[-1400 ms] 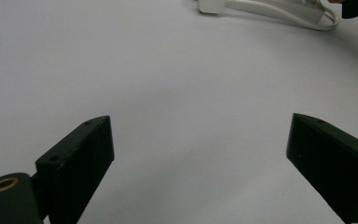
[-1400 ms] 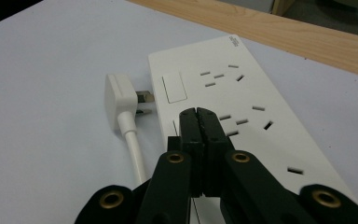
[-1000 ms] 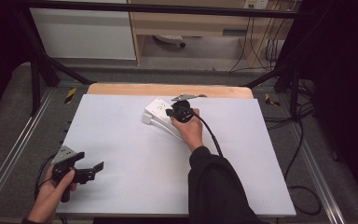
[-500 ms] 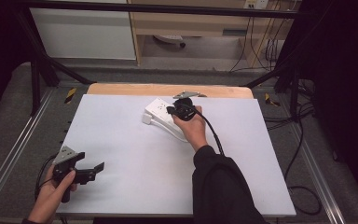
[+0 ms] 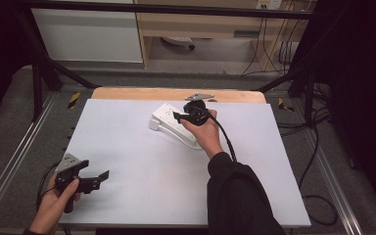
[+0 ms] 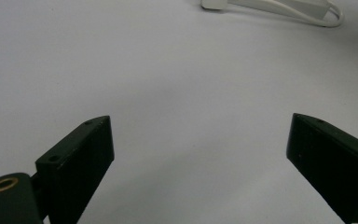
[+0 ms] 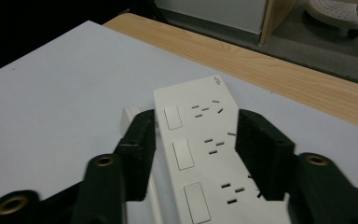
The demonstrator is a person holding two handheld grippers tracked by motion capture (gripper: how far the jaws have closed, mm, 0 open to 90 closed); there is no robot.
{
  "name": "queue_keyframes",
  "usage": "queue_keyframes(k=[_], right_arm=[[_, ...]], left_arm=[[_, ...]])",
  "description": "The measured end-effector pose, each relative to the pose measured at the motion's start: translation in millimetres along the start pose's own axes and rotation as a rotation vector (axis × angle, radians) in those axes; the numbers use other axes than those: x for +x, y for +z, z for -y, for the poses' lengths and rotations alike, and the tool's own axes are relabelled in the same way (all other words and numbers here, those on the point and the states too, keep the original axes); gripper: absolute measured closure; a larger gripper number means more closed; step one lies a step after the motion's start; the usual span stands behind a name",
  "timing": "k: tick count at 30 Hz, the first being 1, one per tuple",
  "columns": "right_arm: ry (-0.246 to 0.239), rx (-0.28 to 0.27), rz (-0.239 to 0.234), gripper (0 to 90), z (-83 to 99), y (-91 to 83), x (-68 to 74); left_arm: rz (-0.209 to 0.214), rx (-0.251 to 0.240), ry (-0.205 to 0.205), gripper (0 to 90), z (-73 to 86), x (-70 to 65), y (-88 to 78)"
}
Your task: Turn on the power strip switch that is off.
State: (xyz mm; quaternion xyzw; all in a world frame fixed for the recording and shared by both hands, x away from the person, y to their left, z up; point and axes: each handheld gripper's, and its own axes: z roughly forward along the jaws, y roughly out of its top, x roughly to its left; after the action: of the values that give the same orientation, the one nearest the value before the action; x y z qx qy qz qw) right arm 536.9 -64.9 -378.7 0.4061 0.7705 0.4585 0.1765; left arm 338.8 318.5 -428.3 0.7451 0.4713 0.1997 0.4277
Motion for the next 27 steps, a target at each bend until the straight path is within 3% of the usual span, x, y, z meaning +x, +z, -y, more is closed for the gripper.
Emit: queue_keyframes(k=[12,18,27], right_arm=[[0.063,0.038,0.066,7.6,-2.4,-15.3,-11.1],[0.108,0.043,0.041,5.5,-3.3,-28.8,-18.3],[0.107,-0.016,0.055,4.4,-4.6,-53.2,-24.8]], left_arm=[[0.004,0.001,-0.009,7.1,-0.1,-1.0,1.0],[-0.001,0.002,-0.010,7.0,-0.4,-1.6,0.5],[-0.007,0.012,-0.016,7.0,0.5,0.2,1.0]])
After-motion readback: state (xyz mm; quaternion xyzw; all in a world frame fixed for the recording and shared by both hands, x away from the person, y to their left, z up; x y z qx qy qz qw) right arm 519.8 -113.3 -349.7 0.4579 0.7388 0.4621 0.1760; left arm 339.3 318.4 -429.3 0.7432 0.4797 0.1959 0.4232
